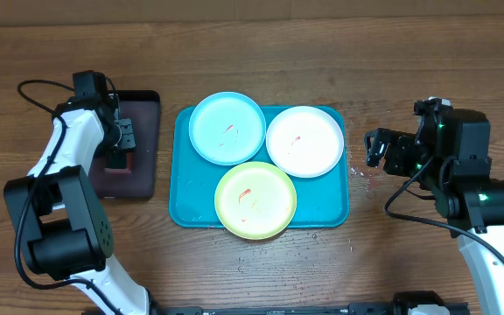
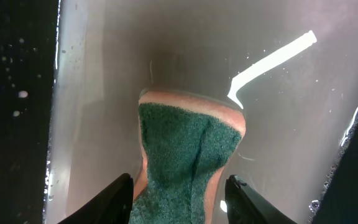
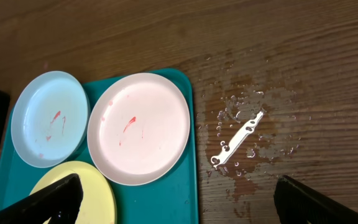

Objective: Clean dirty plates on tray and stack at the side
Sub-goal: 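Grasp the green sponge with the left gripper and lift it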

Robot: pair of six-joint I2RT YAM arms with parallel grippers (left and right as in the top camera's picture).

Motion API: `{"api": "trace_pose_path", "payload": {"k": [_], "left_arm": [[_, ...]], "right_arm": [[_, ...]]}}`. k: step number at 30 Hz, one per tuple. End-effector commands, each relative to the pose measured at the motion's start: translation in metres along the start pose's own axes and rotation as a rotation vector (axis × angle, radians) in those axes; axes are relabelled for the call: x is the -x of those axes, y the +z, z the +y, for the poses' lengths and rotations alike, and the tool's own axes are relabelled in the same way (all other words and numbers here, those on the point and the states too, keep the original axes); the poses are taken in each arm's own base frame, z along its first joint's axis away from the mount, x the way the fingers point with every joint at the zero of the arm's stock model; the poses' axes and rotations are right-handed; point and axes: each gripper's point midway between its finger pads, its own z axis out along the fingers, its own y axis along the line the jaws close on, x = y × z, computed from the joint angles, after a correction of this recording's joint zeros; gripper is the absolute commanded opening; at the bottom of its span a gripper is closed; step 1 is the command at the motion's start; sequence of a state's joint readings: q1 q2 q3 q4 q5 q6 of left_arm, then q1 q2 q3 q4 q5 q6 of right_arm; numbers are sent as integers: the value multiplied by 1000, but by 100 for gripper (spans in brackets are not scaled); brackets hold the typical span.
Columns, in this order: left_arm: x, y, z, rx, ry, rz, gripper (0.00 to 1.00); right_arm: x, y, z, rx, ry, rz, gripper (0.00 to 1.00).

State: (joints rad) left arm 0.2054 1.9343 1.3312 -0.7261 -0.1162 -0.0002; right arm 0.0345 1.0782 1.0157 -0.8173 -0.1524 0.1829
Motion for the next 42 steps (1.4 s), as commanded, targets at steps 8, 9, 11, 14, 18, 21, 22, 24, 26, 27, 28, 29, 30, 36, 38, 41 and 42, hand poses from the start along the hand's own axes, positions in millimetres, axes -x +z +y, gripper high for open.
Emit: {"api": "trace_pose_path", "payload": {"k": [8, 9, 11, 14, 18, 21, 22, 24, 26, 27, 28, 29, 30, 36, 38, 41, 42], "left_arm": [[-11, 22, -2, -11, -6, 57, 21], [-11, 21, -2, -10, -6, 57, 9], [-10, 21, -2, -7, -6, 55, 4], [-7, 13, -2, -11, -24, 51, 4], [6, -12, -6, -55, -39, 1, 4], [20, -39, -13, -118, -45, -79, 4], [24, -50, -16, -148, -47, -107, 4], [29, -67, -17, -185, -52, -150, 4], [31, -80, -14, -190, -60, -180, 4], [31, -84, -12, -188, -64, -188, 4], [31, -89, -9, -187, -78, -194, 4], [29, -96, -4, -192, -114, -198, 4], [28, -99, -4, -199, -117, -201, 4], [36, -140, -12, -323, -114, -332, 4], [36, -149, -14, -341, -94, -365, 4], [35, -161, -25, -404, -24, -421, 4], [33, -164, -28, -418, -9, -436, 4]], "right_arm": [[10, -7, 5, 7, -14, -32, 100], [10, -7, 5, 7, -14, -32, 100], [10, -7, 5, 7, -14, -32, 100], [10, -7, 5, 6, -14, -32, 100], [11, -7, 0, -20, -14, -39, 100], [13, -7, -5, -47, -21, -46, 99], [13, -7, -5, -49, -31, -46, 99], [12, -7, -5, -48, -36, -44, 99], [12, -7, -5, -49, -36, -43, 99], [12, -7, -5, -49, -36, -43, 99], [12, -7, -5, -49, -36, -44, 99], [12, -7, -5, -49, -36, -43, 99], [12, -7, -5, -49, -36, -43, 99], [12, -7, -5, -50, -36, -42, 99], [12, -7, -5, -50, -36, -42, 99], [12, -7, -5, -50, -36, -43, 99], [12, -7, -5, -50, -36, -43, 99]]}}
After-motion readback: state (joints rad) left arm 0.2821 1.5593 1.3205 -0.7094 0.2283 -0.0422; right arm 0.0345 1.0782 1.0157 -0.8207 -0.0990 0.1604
